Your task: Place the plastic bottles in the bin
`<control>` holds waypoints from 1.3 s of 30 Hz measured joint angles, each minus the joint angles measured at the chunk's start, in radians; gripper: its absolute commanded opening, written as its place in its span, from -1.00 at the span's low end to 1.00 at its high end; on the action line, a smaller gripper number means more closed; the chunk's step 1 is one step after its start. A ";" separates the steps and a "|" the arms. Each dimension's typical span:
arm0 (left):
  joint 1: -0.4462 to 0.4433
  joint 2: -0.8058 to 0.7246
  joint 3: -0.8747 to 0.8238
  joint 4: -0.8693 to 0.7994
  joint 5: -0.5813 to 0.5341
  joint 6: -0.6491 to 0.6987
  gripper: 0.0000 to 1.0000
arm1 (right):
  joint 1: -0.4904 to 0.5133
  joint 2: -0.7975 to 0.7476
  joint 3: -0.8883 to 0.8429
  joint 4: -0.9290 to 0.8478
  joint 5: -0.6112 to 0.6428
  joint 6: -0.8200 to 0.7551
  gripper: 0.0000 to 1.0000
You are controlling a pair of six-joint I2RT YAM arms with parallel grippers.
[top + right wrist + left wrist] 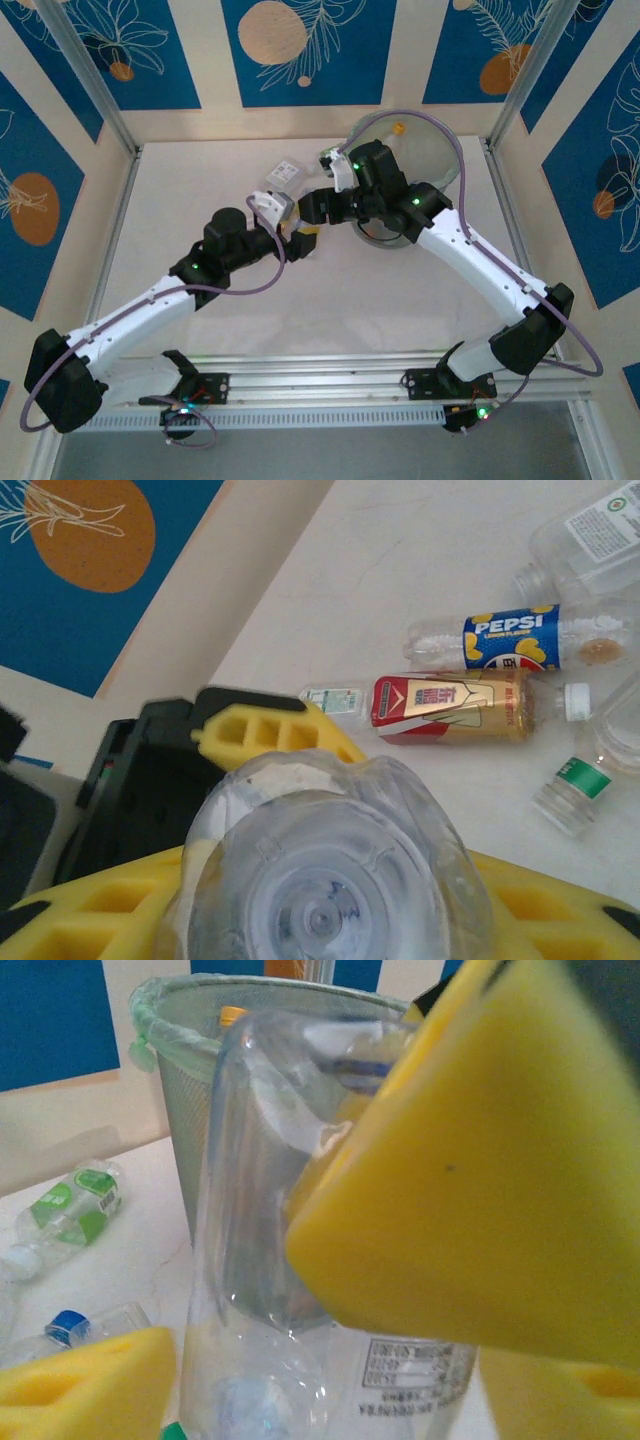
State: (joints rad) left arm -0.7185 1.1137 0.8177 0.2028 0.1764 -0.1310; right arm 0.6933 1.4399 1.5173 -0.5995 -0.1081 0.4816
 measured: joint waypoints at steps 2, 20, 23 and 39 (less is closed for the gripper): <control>0.000 -0.006 0.001 0.000 -0.001 -0.010 0.99 | 0.000 0.000 0.018 -0.018 0.021 -0.005 0.01; 0.000 -0.224 -0.023 -0.082 -0.164 -0.027 0.99 | -0.049 0.000 0.558 -0.206 0.481 -0.235 -0.01; 0.000 -0.230 -0.034 -0.114 -0.220 -0.032 0.99 | -0.106 0.004 0.595 -0.222 0.559 -0.260 -0.02; 0.000 -0.236 -0.037 -0.187 -0.379 -0.053 0.99 | -0.387 0.095 0.380 -0.192 0.626 -0.251 -0.07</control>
State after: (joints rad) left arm -0.7185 0.8780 0.7807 0.0154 -0.2028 -0.1844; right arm 0.3065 1.5352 1.8977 -0.7910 0.5175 0.2302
